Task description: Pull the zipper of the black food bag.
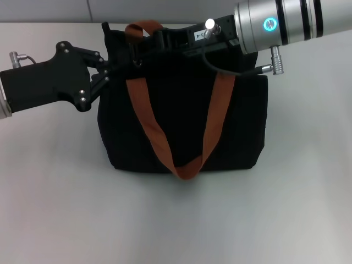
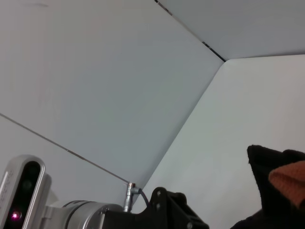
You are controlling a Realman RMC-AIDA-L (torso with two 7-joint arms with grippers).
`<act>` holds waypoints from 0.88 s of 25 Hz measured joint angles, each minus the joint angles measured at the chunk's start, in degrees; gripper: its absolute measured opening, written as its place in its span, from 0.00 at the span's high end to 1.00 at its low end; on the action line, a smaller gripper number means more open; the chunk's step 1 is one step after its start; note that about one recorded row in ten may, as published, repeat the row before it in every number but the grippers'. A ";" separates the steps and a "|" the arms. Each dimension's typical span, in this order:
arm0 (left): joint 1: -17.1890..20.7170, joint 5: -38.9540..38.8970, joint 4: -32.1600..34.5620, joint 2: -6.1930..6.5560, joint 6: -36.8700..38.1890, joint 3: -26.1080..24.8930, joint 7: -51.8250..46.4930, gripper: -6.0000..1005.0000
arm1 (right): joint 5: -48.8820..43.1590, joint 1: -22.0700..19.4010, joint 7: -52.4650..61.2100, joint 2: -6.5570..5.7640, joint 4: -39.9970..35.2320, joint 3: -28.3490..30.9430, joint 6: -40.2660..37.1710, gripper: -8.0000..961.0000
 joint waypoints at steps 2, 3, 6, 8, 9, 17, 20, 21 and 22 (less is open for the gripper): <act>0.17 0.11 0.02 0.06 0.20 0.00 0.25 0.96 | 0.00 -0.07 -0.03 -0.01 -0.05 0.00 0.09 0.62; 0.23 0.15 0.04 0.06 0.24 0.00 0.35 0.96 | 0.00 -0.08 -0.04 -0.02 -0.06 0.00 0.13 0.62; 0.42 0.20 0.09 0.05 0.29 0.00 0.60 0.96 | 0.00 -0.02 -0.12 -0.03 -0.01 -0.10 0.14 0.62; 0.47 0.21 0.10 0.05 0.32 0.00 0.73 0.96 | -0.01 0.07 -0.15 -0.03 0.06 -0.14 0.18 0.62; 0.47 0.21 0.10 0.06 0.32 0.00 0.74 0.96 | -0.02 0.10 -0.17 -0.03 0.06 -0.14 0.19 0.63; 0.52 -0.02 0.09 0.27 0.24 0.00 0.75 0.96 | -0.02 0.25 -0.27 0.01 -0.01 -0.81 0.31 0.71; 0.56 -0.05 0.11 0.27 0.24 0.00 0.76 0.96 | -0.03 0.37 -0.28 0.03 0.01 -0.82 0.32 0.75; 0.60 -0.06 0.15 0.27 0.25 0.00 0.76 0.96 | -0.04 0.38 -0.29 0.04 0.02 -0.82 0.32 0.76; 0.63 -0.07 0.16 0.27 0.25 0.00 0.75 0.96 | -0.07 0.39 -0.29 0.05 -0.01 -0.83 0.32 0.77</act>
